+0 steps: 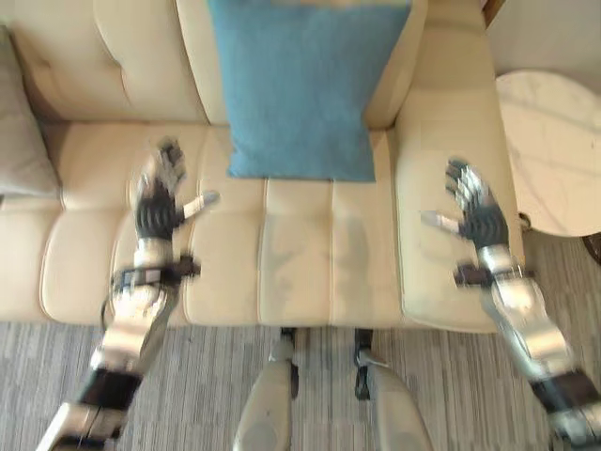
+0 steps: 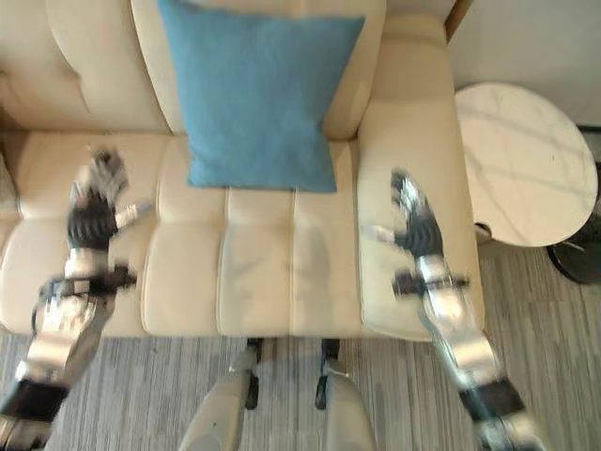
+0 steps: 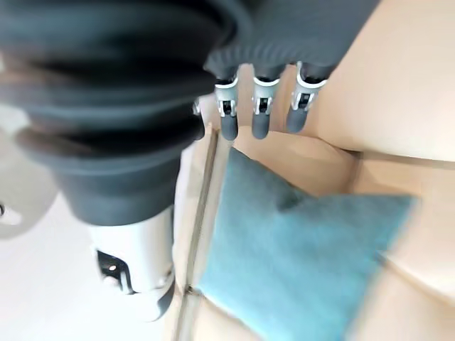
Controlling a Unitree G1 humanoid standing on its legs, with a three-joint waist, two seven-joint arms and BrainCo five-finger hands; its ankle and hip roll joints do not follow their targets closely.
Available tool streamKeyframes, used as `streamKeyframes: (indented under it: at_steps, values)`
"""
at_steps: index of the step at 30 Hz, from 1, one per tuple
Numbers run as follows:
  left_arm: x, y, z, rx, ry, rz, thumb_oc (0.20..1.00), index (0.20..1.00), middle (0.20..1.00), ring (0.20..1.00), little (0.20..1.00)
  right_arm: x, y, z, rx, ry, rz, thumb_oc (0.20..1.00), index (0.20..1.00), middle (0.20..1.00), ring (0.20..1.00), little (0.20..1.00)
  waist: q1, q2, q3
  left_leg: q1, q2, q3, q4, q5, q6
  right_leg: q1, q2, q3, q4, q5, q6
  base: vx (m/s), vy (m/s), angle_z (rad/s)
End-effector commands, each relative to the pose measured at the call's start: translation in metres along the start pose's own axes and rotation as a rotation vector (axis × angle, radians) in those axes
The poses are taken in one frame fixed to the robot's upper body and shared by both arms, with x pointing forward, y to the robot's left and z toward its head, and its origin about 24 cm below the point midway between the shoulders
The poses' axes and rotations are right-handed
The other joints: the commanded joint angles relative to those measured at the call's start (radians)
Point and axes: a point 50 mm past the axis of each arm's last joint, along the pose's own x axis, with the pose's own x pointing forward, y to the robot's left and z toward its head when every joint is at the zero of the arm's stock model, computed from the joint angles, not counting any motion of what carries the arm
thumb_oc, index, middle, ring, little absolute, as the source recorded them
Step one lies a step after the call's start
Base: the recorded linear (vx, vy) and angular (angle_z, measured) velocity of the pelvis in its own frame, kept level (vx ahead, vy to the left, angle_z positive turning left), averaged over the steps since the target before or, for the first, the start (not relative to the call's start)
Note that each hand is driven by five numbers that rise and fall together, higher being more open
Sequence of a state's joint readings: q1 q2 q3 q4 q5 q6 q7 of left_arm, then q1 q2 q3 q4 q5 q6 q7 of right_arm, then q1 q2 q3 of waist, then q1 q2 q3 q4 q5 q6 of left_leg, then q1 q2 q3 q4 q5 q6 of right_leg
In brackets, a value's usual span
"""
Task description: Pick up all the scattered cushions and arrange them neatly on the sofa.
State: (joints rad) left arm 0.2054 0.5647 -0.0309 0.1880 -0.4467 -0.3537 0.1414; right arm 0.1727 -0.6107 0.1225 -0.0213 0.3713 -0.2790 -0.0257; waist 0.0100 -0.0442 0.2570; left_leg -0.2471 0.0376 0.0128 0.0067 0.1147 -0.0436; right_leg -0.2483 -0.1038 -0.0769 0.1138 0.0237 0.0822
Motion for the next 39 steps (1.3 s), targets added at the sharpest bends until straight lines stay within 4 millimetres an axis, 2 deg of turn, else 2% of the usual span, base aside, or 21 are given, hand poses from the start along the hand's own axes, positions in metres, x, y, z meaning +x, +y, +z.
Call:
streamKeyframes:
  at_steps: [1, 3, 4, 7, 8, 12, 14, 20, 21, 22, 23, 24, 25, 26, 29, 31, 34, 35, 36, 38, 39]
  values:
    - [0.052, -0.012, 0.033, 0.052, -0.142, -0.083, 1.000, 1.000, 1.000, 1.000, 1.000, 0.060, -0.010, 0.031, -0.057, -0.156, 0.038, 1.000, 1.000, 1.000, 1.000, 1.000, -0.004, -0.035, -0.012, -0.029, 0.000, 0.004, 0.026, -0.085, -0.014, 0.034, -0.040, -0.033, -0.038, -0.055, 0.057, 0.10, 0.042, -0.16]
    - [0.033, -0.003, -0.001, 0.059, 0.001, -0.053, 1.000, 1.000, 1.000, 1.000, 1.000, 0.040, -0.009, -0.002, -0.055, -0.015, 0.047, 1.000, 1.000, 1.000, 1.000, 1.000, -0.017, -0.031, -0.051, 0.006, -0.002, 0.012, 0.014, -0.089, -0.007, 0.062, -0.039, -0.031, -0.052, -0.050, 0.060, 0.11, 0.068, -0.17]
    - [0.010, 0.005, -0.035, 0.093, 0.155, -0.039, 1.000, 1.000, 1.000, 1.000, 1.000, 0.018, -0.011, -0.031, -0.081, 0.124, 0.048, 1.000, 1.000, 1.000, 1.000, 1.000, -0.025, -0.026, -0.082, 0.046, -0.001, 0.019, 0.003, -0.094, -0.002, 0.093, -0.040, -0.033, -0.059, -0.050, 0.063, 0.08, 0.062, -0.14]
    - [-0.002, 0.006, -0.050, 0.106, 0.226, -0.038, 1.000, 1.000, 1.000, 1.000, 1.000, 0.007, -0.009, -0.047, -0.094, 0.199, 0.050, 1.000, 1.000, 1.000, 1.000, 1.000, -0.029, -0.024, -0.095, 0.070, -0.001, 0.024, -0.006, -0.098, -0.001, 0.113, -0.041, -0.029, -0.064, -0.049, 0.064, 0.07, 0.058, -0.10]
    - [-0.029, 0.007, -0.081, 0.166, 0.385, -0.061, 1.000, 1.000, 1.000, 1.000, 1.000, -0.016, -0.008, -0.076, -0.110, 0.349, 0.045, 1.000, 1.000, 1.000, 1.000, 1.000, -0.038, -0.018, -0.137, 0.120, -0.003, 0.035, -0.019, -0.112, 0.004, 0.149, -0.043, -0.022, -0.071, -0.052, 0.066, 0.11, 0.094, -0.10]
    - [-0.051, 0.003, -0.101, 0.176, 0.486, -0.078, 1.000, 1.000, 1.000, 1.000, 1.000, -0.038, -0.005, -0.102, -0.126, 0.485, 0.030, 1.000, 1.000, 1.000, 1.000, 1.000, -0.043, -0.016, -0.164, 0.181, -0.013, 0.049, -0.024, -0.138, 0.015, 0.194, -0.049, -0.010, -0.081, -0.052, 0.073, 0.06, 0.111, -0.12]
    - [-0.057, -0.001, -0.104, 0.180, 0.496, -0.096, 1.000, 1.000, 1.000, 1.000, 1.000, -0.046, -0.003, -0.112, -0.115, 0.539, 0.004, 1.000, 1.000, 1.000, 1.000, 1.000, -0.045, -0.017, -0.169, 0.209, -0.024, 0.069, -0.038, -0.148, 0.026, 0.197, -0.053, 0.015, -0.104, -0.027, 0.085, -0.05, 0.172, -0.20]
    - [-0.046, -0.002, -0.097, 0.187, 0.459, -0.091, 1.000, 1.000, 1.000, 1.000, 1.000, -0.040, 0.004, -0.117, -0.101, 0.550, -0.002, 1.000, 1.000, 1.000, 1.000, 1.000, -0.037, -0.014, -0.149, 0.198, -0.021, 0.092, -0.069, -0.125, 0.035, 0.137, -0.050, 0.031, -0.059, 0.010, 0.108, -0.16, 0.040, -0.38]
    - [-0.031, -0.002, -0.088, 0.203, 0.415, -0.098, 1.000, 1.000, 1.000, 1.000, 1.000, -0.032, 0.011, -0.117, -0.079, 0.537, 0.007, 1.000, 1.000, 1.000, 1.000, 1.000, -0.030, 0.002, -0.107, 0.152, 0.004, 0.080, -0.050, -0.084, 0.040, 0.117, 0.007, 0.045, 0.160, -0.087, 0.090, -0.34, 0.006, -0.18]
    - [-0.030, -0.002, -0.088, 0.203, 0.415, -0.098, 1.000, 1.000, 1.000, 1.000, 1.000, -0.032, 0.011, -0.117, -0.079, 0.537, 0.007, 1.000, 1.000, 1.000, 1.000, 1.000, -0.029, 0.002, -0.109, 0.149, 0.005, 0.081, -0.050, -0.083, 0.040, 0.114, 0.008, 0.045, 0.160, -0.085, 0.090, -0.47, -0.030, 0.11]
    - [-0.028, -0.001, -0.088, 0.219, 0.414, -0.095, 1.000, 1.000, 1.000, 1.000, 1.000, -0.031, 0.014, -0.116, -0.075, 0.530, 0.013, 1.000, 1.000, 1.000, 1.000, 1.000, -0.018, 0.010, -0.114, 0.121, 0.017, 0.078, -0.045, -0.069, 0.040, 0.130, 0.036, 0.042, 0.256, -0.129, 0.070, -0.14, -0.037, 0.40]
    - [-0.028, -0.001, -0.088, 0.220, 0.414, -0.095, 1.000, 1.000, 1.000, 1.000, 1.000, -0.031, 0.014, -0.116, -0.075, 0.530, 0.013, 1.000, 1.000, 1.000, 1.000, 1.000, -0.018, 0.007, -0.113, 0.122, 0.014, 0.078, -0.045, -0.069, 0.041, 0.129, 0.033, 0.042, 0.262, -0.133, 0.071, -0.28, -0.157, 0.56]
    - [-0.030, -0.001, -0.089, 0.210, 0.420, -0.092, 1.000, 1.000, 1.000, 1.000, 1.000, -0.033, 0.015, -0.118, -0.062, 0.535, 0.004, 1.000, 1.000, 1.000, 1.000, 1.000, 0.005, -0.005, -0.122, 0.081, 0.011, 0.073, -0.036, -0.052, 0.035, 0.185, 0.049, 0.034, 0.256, -0.159, 0.056, -0.14, -0.121, 0.29]
    - [-0.030, -0.001, -0.089, 0.210, 0.420, -0.092, 1.000, 1.000, 1.000, 1.000, 1.000, -0.033, 0.015, -0.118, -0.062, 0.535, 0.004, 1.000, 1.000, 1.000, 1.000, 1.000, 0.004, -0.006, -0.122, 0.082, 0.010, 0.073, -0.035, -0.053, 0.035, 0.187, 0.048, 0.033, 0.255, -0.159, 0.056, -0.19, -0.172, 0.00]
    - [-0.033, -0.001, -0.092, 0.181, 0.430, -0.060, 1.000, 1.000, 1.000, 1.000, 1.000, -0.031, 0.015, -0.118, -0.064, 0.539, -0.002, 1.000, 1.000, 1.000, 1.000, 1.000, 0.034, -0.024, -0.127, 0.022, 0.015, 0.075, -0.027, -0.008, 0.008, 0.272, 0.067, 0.008, 0.083, -0.233, 0.009, -0.18, -0.179, -0.13]
    - [-0.032, -0.004, -0.091, 0.146, 0.422, -0.043, 1.000, 1.000, 1.000, 1.000, 1.000, -0.027, 0.009, -0.112, -0.080, 0.508, -0.014, 1.000, 1.000, 1.000, 1.000, 1.000, 0.040, -0.020, -0.116, -0.021, 0.038, 0.073, -0.013, 0.037, -0.028, 0.285, 0.095, 0.008, -0.013, -0.232, -0.010, -0.26, -0.207, -0.05]
    - [-0.027, -0.009, -0.089, 0.088, 0.401, -0.020, 1.000, 1.000, 1.000, 1.000, 1.000, -0.023, -0.002, -0.106, -0.113, 0.489, -0.036, 1.000, 1.000, 1.000, 1.000, 1.000, 0.033, -0.002, -0.084, -0.053, 0.061, 0.072, -0.014, 0.073, -0.067, 0.265, 0.112, -0.017, -0.034, -0.213, -0.024, -0.29, -0.137, -0.15]
    - [-0.025, -0.010, -0.088, 0.085, 0.399, -0.017, 1.000, 1.000, 1.000, 1.000, 1.000, -0.021, -0.006, -0.105, -0.121, 0.482, -0.043, 1.000, 1.000, 1.000, 1.000, 1.000, 0.027, -0.003, -0.078, -0.046, 0.058, 0.082, -0.007, 0.054, -0.060, 0.253, 0.106, -0.031, -0.035, -0.201, -0.024, -0.32, -0.079, 0.20]
    - [-0.028, -0.011, -0.091, 0.087, 0.410, -0.026, 1.000, 1.000, 1.000, 1.000, 1.000, -0.022, -0.010, -0.102, -0.131, 0.475, -0.045, 1.000, 1.000, 1.000, 1.000, 1.000, 0.013, -0.015, -0.082, -0.024, 0.044, 0.087, 0.039, -0.001, -0.040, 0.241, 0.084, -0.044, -0.047, -0.178, -0.018, -0.29, -0.069, 0.33]
    - [-0.031, -0.010, -0.093, 0.094, 0.423, -0.032, 1.000, 1.000, 1.000, 1.000, 1.000, -0.025, -0.013, -0.101, -0.135, 0.475, -0.045, 1.000, 1.000, 1.000, 1.000, 1.000, 0.002, -0.027, -0.092, -0.005, 0.031, 0.072, 0.107, -0.068, -0.029, 0.228, 0.064, -0.049, -0.061, -0.159, -0.016, -0.22, -0.036, 0.28]
    - [-0.033, -0.010, -0.094, 0.096, 0.432, -0.037, 1.000, 1.000, 1.000, 1.000, 1.000, -0.027, -0.014, -0.102, -0.132, 0.479, -0.042, 1.000, 1.000, 1.000, 1.000, 1.000, -0.011, -0.036, -0.096, 0.033, 0.023, 0.063, 0.153, -0.126, -0.026, 0.221, 0.051, -0.050, -0.062, -0.149, -0.020, -0.16, -0.014, 0.22]
